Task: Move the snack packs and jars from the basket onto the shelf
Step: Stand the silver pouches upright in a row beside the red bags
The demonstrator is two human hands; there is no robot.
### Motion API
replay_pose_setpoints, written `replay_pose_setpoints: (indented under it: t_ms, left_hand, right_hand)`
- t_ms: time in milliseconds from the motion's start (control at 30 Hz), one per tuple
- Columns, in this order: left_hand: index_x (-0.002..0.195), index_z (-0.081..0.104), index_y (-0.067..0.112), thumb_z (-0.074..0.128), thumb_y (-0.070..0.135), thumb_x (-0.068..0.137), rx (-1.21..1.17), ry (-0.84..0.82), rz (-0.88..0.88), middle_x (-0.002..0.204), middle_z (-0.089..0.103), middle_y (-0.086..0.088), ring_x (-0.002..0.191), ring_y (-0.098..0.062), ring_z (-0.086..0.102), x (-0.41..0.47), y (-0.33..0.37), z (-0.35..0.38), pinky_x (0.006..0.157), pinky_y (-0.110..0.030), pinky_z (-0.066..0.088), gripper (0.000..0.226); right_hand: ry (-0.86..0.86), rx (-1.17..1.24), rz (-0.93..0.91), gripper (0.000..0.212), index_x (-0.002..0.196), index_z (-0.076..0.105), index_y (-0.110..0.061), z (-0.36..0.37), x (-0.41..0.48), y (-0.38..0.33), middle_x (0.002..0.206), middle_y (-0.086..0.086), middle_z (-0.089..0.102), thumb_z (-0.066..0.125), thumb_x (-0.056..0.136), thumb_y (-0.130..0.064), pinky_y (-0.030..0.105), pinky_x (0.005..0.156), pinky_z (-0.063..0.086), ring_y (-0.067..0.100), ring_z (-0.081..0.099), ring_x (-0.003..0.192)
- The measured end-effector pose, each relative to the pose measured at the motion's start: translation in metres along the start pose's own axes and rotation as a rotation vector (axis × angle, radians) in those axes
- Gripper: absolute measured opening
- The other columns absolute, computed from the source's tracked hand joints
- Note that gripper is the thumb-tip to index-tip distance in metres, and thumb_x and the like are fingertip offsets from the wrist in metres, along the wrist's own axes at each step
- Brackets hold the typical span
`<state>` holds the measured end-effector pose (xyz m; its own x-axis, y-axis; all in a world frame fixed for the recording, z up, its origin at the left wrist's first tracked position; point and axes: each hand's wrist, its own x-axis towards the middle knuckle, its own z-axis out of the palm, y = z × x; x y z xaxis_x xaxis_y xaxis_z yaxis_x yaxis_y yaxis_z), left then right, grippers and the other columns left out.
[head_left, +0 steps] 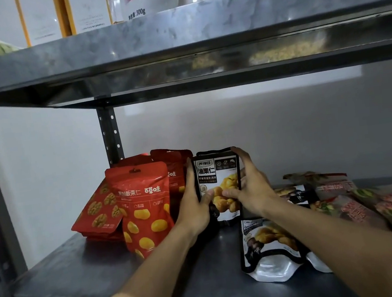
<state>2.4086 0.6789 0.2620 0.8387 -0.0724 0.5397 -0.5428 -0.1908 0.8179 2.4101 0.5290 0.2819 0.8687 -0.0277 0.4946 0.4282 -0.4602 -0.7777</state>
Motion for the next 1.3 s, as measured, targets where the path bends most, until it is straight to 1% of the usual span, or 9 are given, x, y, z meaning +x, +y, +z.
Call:
replay_pose_setpoints:
  t_ms: [167, 333, 467, 600, 800, 967, 1133, 1233, 1300]
  left_hand:
    - [0.122, 0.004, 0.082, 0.051, 0.006, 0.097, 0.019, 0.01, 0.003, 0.148, 0.044, 0.006, 0.136, -0.014, 0.041, 0.001, 0.0, 0.002, 0.114, -0.046, 0.034, 0.092]
    - [0.136, -0.002, 0.07, 0.054, 0.009, 0.096, 0.067, 0.018, -0.026, 0.145, 0.047, 0.004, 0.133, -0.014, 0.045, -0.004, 0.001, 0.002, 0.113, -0.044, 0.036, 0.091]
    - [0.147, -0.009, 0.05, 0.06, 0.011, 0.093, 0.095, 0.034, -0.083, 0.141, 0.051, 0.003, 0.13, -0.015, 0.048, -0.007, 0.003, 0.002, 0.112, -0.044, 0.037, 0.096]
    - [0.152, -0.01, 0.035, 0.063, 0.013, 0.091, 0.138, 0.029, -0.151, 0.148, 0.042, 0.005, 0.135, -0.015, 0.041, -0.014, 0.014, 0.004, 0.107, -0.023, 0.029, 0.098]
    - [0.138, 0.038, 0.021, 0.065, 0.01, 0.085, 0.24, 0.032, -0.189, 0.124, 0.061, 0.006, 0.113, -0.015, 0.057, -0.022, 0.03, 0.0, 0.089, -0.021, 0.037, 0.06]
    - [0.128, 0.045, 0.014, 0.066, 0.017, 0.086, 0.406, 0.039, -0.24, 0.125, 0.058, -0.008, 0.115, -0.027, 0.055, -0.037, 0.031, 0.005, 0.093, -0.03, 0.043, 0.047]
    - [0.101, 0.065, 0.012, 0.059, 0.014, 0.09, 0.448, 0.043, -0.262, 0.103, 0.067, -0.009, 0.099, -0.025, 0.062, -0.058, 0.042, 0.011, 0.077, -0.026, 0.044, 0.012]
    - [0.093, 0.069, 0.015, 0.059, 0.022, 0.093, 0.409, -0.022, -0.335, 0.089, 0.066, -0.002, 0.074, -0.011, 0.059, -0.067, 0.048, 0.015, 0.061, -0.021, 0.04, 0.012]
    - [0.092, 0.07, 0.014, 0.061, 0.027, 0.091, 0.382, -0.108, -0.384, 0.085, 0.066, -0.002, 0.074, -0.013, 0.058, -0.07, 0.049, 0.021, 0.064, -0.023, 0.041, 0.015]
  right_hand:
    - [0.017, -0.042, 0.006, 0.102, 0.143, 0.017, -0.052, 0.001, -0.001, -0.001, 0.109, 0.004, 0.06, 0.076, 0.079, 0.002, 0.018, 0.058, 0.055, 0.014, 0.067, 0.086]
    - [0.012, -0.092, -0.028, 0.111, 0.143, 0.014, -0.053, -0.006, -0.003, -0.004, 0.109, -0.001, 0.063, 0.085, 0.071, -0.008, 0.039, 0.087, 0.058, 0.017, 0.067, 0.096]
    - [0.025, -0.21, -0.021, 0.117, 0.15, 0.007, -0.049, -0.024, -0.011, -0.012, 0.101, -0.006, 0.057, 0.088, 0.068, -0.026, 0.032, 0.089, 0.052, 0.015, 0.06, 0.099]
    - [0.064, -0.317, 0.065, 0.108, 0.153, 0.006, -0.036, -0.039, -0.021, -0.018, 0.124, 0.009, 0.058, 0.082, 0.075, -0.035, 0.043, 0.098, 0.05, 0.024, 0.056, 0.115]
    - [0.039, -0.42, 0.213, 0.079, 0.145, 0.031, -0.015, -0.059, -0.047, -0.035, 0.125, 0.012, 0.056, 0.076, 0.082, -0.033, 0.029, 0.088, 0.042, 0.029, 0.054, 0.115]
    - [-0.02, -0.548, 0.283, 0.055, 0.121, 0.054, -0.014, -0.064, -0.071, -0.044, 0.112, 0.002, 0.06, 0.076, 0.08, -0.042, 0.029, 0.087, 0.046, 0.025, 0.057, 0.106]
    - [-0.208, -0.669, 0.341, 0.072, 0.107, 0.065, -0.02, -0.062, -0.087, -0.042, 0.11, 0.001, 0.067, 0.076, 0.056, -0.07, 0.036, 0.089, 0.054, 0.022, 0.063, 0.097]
    - [-0.255, -0.731, 0.368, 0.081, 0.11, 0.064, -0.02, -0.061, -0.092, -0.04, 0.116, 0.002, 0.066, 0.073, 0.052, -0.077, 0.035, 0.089, 0.053, 0.024, 0.063, 0.102]
    - [-0.263, -0.788, 0.379, 0.087, 0.121, 0.059, -0.019, -0.062, -0.093, -0.041, 0.13, 0.004, 0.06, 0.069, 0.059, -0.078, 0.033, 0.092, 0.051, 0.026, 0.059, 0.113]
